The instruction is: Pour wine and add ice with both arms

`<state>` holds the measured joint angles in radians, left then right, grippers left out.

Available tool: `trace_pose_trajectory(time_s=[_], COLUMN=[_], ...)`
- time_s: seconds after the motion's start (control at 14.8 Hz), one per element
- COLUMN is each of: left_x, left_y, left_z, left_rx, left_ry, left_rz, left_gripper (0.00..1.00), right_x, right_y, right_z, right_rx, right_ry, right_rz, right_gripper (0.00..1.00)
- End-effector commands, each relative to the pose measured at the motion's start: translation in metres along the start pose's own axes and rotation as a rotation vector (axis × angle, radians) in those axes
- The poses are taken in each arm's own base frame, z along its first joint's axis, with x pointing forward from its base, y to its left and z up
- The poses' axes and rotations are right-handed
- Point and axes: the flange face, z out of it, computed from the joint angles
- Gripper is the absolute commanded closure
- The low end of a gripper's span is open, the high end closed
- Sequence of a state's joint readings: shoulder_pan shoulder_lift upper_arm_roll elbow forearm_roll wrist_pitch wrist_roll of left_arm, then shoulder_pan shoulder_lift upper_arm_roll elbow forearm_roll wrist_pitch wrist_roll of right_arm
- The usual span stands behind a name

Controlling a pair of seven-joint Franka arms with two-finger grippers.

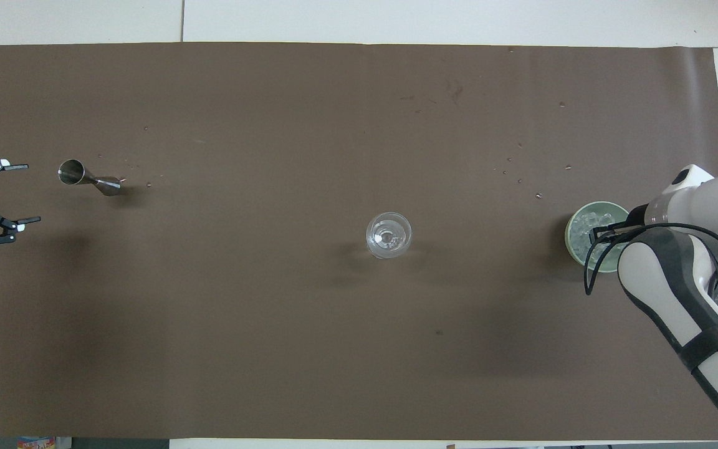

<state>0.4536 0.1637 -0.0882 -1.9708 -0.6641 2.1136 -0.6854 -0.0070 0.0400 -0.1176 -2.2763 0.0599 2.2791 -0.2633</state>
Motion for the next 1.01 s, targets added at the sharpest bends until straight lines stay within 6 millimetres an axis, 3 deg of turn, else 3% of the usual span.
trace_pose_trajectory(time_s=[0.0,0.13,0.27,0.47,0.67,0.81,0.94], left_x=[-0.041,-0.068,-0.123,-0.187,-0.233,-0.258,-0.268], left_y=[0.045,0.069,0.085,0.094,0.094,0.090,0.088], left_z=[-0.018,-0.019,-0.005,-0.024,-0.036,-0.031,-0.032], left_rx=[0.124,0.188,0.263,0.316,0.333,0.392,0.440], left_ry=[0.082,0.178,0.230,0.334,0.337,0.308,0.270], left_rz=[0.194,0.268,0.408,0.582,0.779,0.933,1.065], left_gripper=[0.00,0.00,0.00,0.00,0.00,0.00,0.00], right_x=[-0.003,-0.004,-0.004,-0.004,-0.004,-0.004,-0.004], right_y=[0.003,0.002,0.002,0.002,0.002,0.002,0.002], right_z=[0.002,0.002,0.002,0.002,0.002,0.002,0.002], right_rx=[0.015,0.017,0.018,0.018,0.018,0.018,0.018], right_ry=[-0.005,-0.009,-0.012,-0.012,-0.012,-0.012,-0.012], right_rz=[-0.008,-0.008,-0.008,-0.008,-0.008,-0.008,-0.008], right_gripper=[0.64,0.65,0.67,0.68,0.75,0.77,0.78])
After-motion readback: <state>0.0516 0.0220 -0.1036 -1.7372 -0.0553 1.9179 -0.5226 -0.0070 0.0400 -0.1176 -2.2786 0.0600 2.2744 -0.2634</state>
